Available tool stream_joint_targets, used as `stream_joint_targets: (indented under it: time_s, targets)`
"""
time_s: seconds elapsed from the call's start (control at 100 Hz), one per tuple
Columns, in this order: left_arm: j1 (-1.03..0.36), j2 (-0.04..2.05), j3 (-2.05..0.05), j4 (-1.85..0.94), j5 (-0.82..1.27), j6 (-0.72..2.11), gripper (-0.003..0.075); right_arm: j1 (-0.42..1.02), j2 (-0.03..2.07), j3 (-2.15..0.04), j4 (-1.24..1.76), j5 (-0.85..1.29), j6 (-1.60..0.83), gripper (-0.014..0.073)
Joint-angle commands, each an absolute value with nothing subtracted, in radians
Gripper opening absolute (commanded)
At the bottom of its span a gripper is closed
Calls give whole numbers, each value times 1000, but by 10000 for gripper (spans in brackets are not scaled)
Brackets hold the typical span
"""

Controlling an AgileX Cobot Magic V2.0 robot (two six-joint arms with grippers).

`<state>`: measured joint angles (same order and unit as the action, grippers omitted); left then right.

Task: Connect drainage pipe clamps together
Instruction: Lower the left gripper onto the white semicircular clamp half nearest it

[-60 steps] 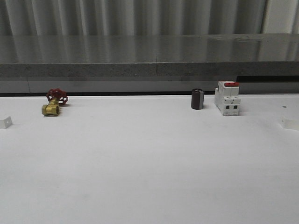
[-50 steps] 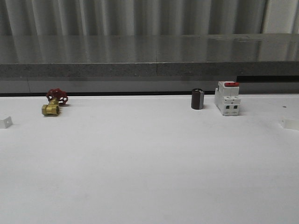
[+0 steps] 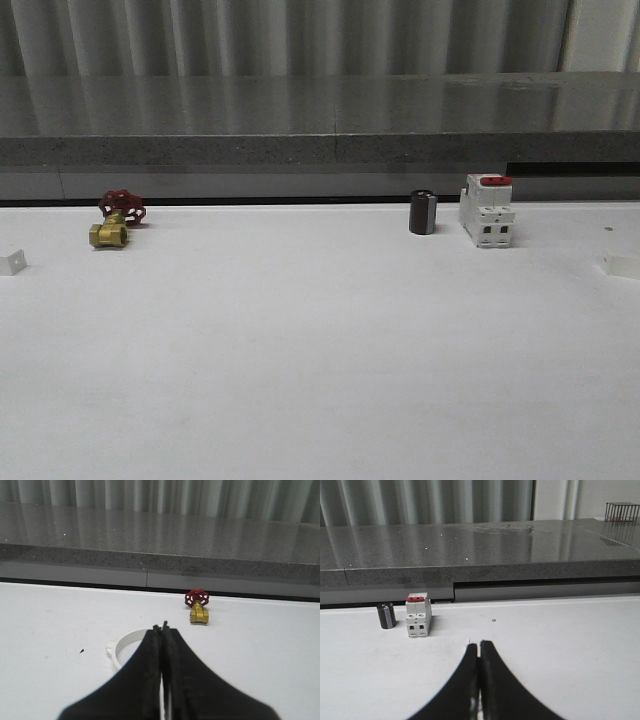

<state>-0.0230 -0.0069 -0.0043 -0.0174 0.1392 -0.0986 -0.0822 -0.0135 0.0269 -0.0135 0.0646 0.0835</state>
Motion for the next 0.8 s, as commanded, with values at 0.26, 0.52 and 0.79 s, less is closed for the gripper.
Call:
stream_joint_targets:
  time_s: [0.26, 0.52, 0.79]
  targets:
    - [-21, -28, -21, -25, 105, -101, -20, -81, -30, 12, -25, -14, 77, -67]
    - [-21, 158, -265, -25, 288, -101, -20, -81, -30, 12, -25, -14, 77, -67]
    - [-21, 488, -490, 5, 491, -101, -20, -81, -30, 12, -25, -14, 77, -67]
